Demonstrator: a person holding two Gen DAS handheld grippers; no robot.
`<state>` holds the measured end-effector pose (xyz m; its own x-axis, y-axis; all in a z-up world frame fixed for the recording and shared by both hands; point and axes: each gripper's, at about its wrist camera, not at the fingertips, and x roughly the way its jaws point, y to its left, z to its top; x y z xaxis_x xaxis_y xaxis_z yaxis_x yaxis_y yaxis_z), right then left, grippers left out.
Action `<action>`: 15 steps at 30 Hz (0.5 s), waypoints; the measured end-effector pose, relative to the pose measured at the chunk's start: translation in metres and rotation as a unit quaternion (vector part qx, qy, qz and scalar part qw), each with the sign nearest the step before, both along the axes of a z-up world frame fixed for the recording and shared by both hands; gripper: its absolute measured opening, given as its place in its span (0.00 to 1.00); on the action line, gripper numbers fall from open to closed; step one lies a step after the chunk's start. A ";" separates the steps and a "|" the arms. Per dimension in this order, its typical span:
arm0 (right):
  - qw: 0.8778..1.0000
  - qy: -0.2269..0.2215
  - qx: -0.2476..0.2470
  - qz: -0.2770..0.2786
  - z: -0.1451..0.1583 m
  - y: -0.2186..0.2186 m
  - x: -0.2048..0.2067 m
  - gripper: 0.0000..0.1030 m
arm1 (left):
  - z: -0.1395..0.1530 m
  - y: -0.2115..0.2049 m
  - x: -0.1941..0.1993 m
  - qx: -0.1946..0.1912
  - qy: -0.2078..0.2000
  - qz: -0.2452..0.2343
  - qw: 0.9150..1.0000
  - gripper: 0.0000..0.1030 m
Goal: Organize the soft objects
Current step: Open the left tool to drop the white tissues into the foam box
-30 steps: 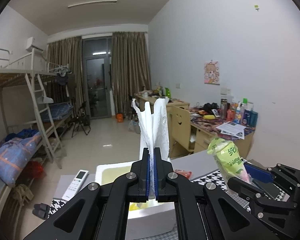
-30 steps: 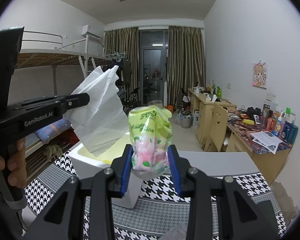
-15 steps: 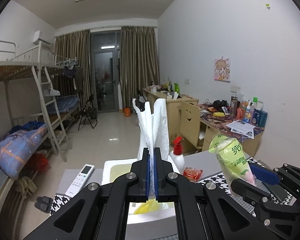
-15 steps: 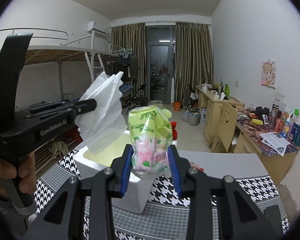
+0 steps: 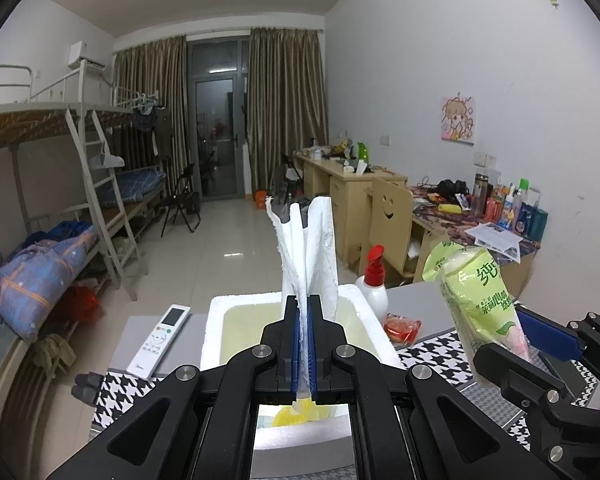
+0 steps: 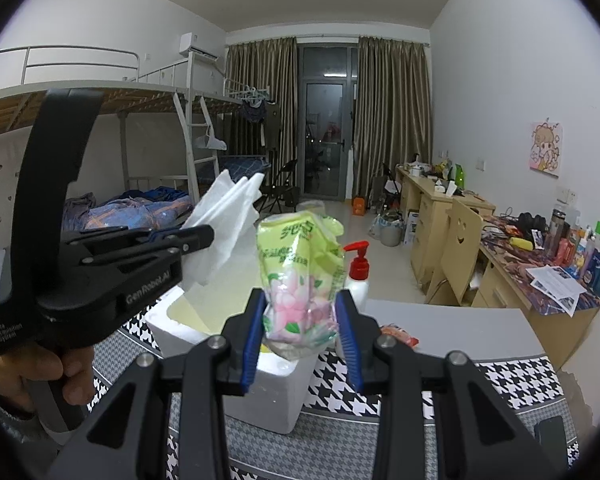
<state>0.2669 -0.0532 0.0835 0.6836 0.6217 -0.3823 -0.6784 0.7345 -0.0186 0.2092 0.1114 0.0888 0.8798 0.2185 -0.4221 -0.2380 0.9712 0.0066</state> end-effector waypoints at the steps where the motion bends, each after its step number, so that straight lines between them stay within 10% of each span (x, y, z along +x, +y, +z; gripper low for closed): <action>1: 1.000 0.001 -0.001 -0.001 0.000 0.001 0.001 0.39 | -0.002 0.001 0.002 -0.001 0.004 0.000 1.000 0.03; 12: 1.000 0.013 -0.003 -0.006 -0.001 0.006 0.009 0.39 | -0.024 0.016 0.022 -0.019 0.038 0.005 0.999 0.04; 15: 1.000 0.016 -0.005 -0.011 -0.002 0.010 0.011 0.39 | -0.034 0.022 0.029 -0.014 0.059 0.017 0.998 0.21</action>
